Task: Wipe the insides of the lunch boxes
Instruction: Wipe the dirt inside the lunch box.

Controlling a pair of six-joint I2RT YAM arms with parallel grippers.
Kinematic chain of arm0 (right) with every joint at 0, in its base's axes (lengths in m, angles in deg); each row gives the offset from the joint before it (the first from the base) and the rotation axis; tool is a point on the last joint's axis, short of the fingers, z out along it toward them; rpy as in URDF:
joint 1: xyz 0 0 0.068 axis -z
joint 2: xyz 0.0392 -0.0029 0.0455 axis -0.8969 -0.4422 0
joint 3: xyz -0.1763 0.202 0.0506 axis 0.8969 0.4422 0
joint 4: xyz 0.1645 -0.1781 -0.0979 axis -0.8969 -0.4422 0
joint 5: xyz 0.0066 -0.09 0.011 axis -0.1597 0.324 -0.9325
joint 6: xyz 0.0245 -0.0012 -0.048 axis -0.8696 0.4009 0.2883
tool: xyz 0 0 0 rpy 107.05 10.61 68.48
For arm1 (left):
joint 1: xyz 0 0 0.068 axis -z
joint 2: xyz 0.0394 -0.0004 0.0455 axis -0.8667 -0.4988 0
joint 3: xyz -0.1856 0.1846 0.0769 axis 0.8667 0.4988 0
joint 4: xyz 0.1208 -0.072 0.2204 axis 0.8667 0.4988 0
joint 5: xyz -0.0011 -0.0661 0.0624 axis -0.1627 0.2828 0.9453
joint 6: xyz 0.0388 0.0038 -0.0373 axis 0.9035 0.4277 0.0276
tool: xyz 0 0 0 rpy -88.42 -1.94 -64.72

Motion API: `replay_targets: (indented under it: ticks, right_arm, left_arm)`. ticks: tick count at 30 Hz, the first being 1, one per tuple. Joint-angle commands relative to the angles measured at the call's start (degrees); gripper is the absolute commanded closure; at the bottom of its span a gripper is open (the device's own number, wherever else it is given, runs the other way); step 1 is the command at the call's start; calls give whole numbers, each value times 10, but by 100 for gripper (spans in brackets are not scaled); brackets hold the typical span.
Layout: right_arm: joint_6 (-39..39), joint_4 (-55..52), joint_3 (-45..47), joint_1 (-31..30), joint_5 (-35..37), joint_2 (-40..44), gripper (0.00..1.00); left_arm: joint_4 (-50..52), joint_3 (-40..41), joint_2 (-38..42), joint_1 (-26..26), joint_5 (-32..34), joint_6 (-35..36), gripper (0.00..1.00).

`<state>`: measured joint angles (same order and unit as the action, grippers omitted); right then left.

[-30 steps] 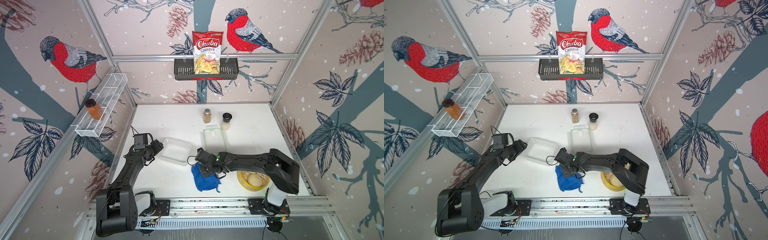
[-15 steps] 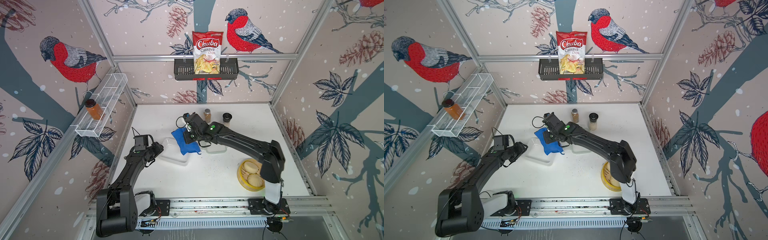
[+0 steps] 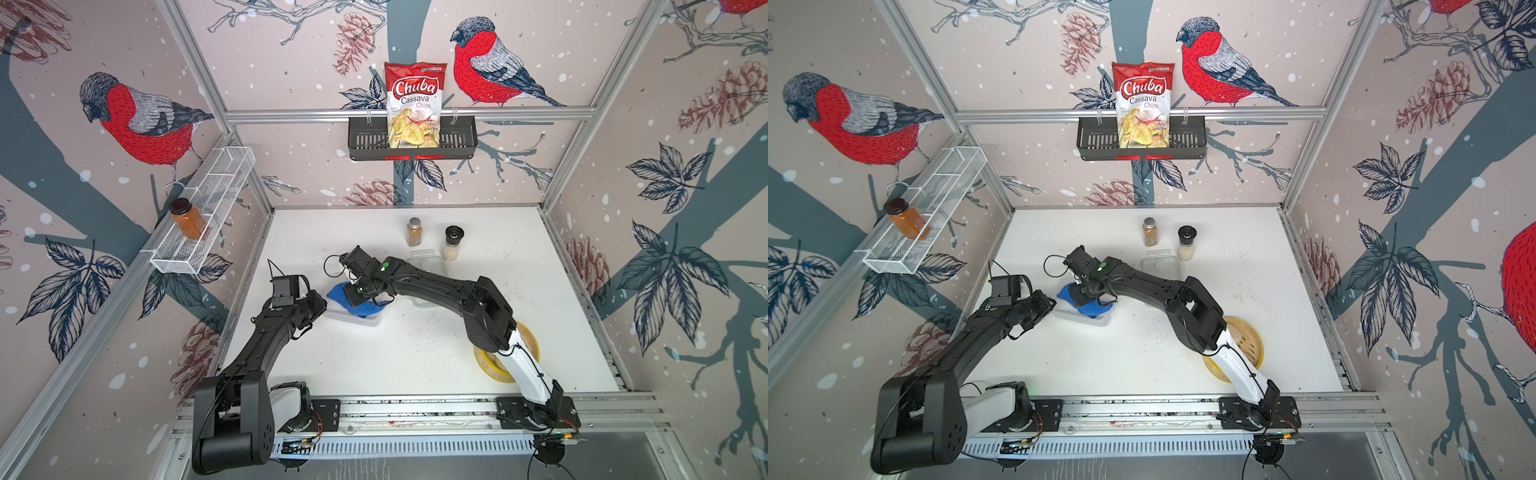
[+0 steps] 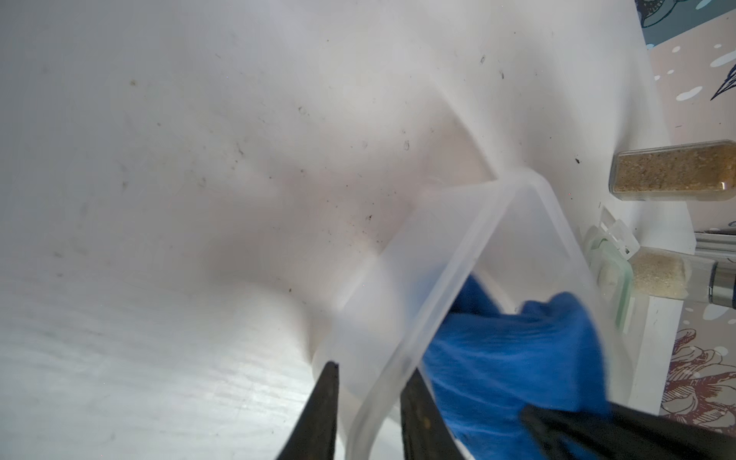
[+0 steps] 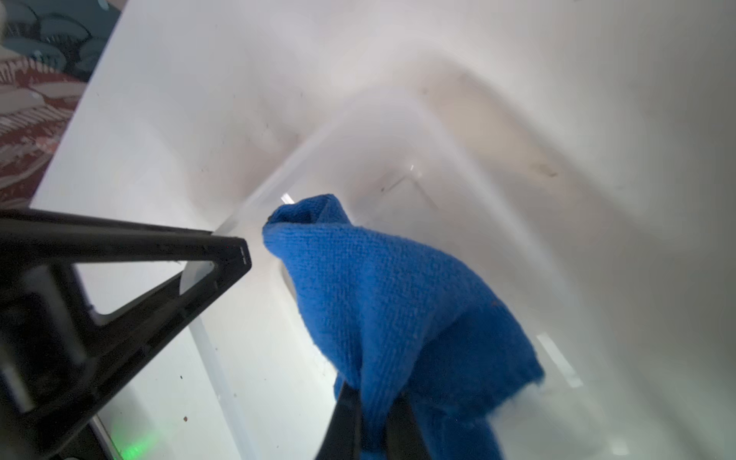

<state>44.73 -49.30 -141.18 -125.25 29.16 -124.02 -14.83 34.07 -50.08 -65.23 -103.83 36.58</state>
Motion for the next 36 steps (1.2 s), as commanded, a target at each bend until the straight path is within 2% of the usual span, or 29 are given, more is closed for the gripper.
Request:
replay_targets:
  ticks: [1, 4, 8, 9, 12, 16, 23, 25, 28, 32, 36]
  right_arm:
    - [-10, 2, -27, -5, -35, -42, 100]
    - [-14, 0, -64, -13, -61, -82, 100]
    - [-37, 32, -66, -15, -171, -99, 100]
    - [-43, 39, -62, -15, -181, -98, 100]
    - [-63, 61, -73, -1, -169, -109, 100]
    - [-93, 48, -144, 37, -127, -156, 100]
    - [-60, 26, -172, 53, 64, -157, 100]
    - [-54, 26, -173, 53, 57, -155, 100]
    - [-38, 4, -163, 38, 4, -143, 100]
    - [-21, -13, -87, -1, -79, -99, 100]
    - [-32, -10, -36, 0, -79, -78, 100]
  left_arm:
    - [-20, -3, -6, 11, -7, -9, 77]
    - [-27, -3, -9, 26, 0, -15, 79]
    - [-37, -3, -17, 35, 6, -21, 79]
    - [-39, -3, -20, 35, 5, -21, 79]
    - [-33, -7, -22, 45, 6, -20, 81]
    - [-16, -4, -9, 57, 14, -20, 83]
    - [7, 9, 11, 60, 18, -16, 83]
    - [10, 9, 12, 60, 18, -13, 83]
    - [11, 4, 7, 60, 23, -9, 83]
    - [5, -13, -17, 60, 29, -5, 84]
    - [6, -18, -28, 60, 30, -4, 87]
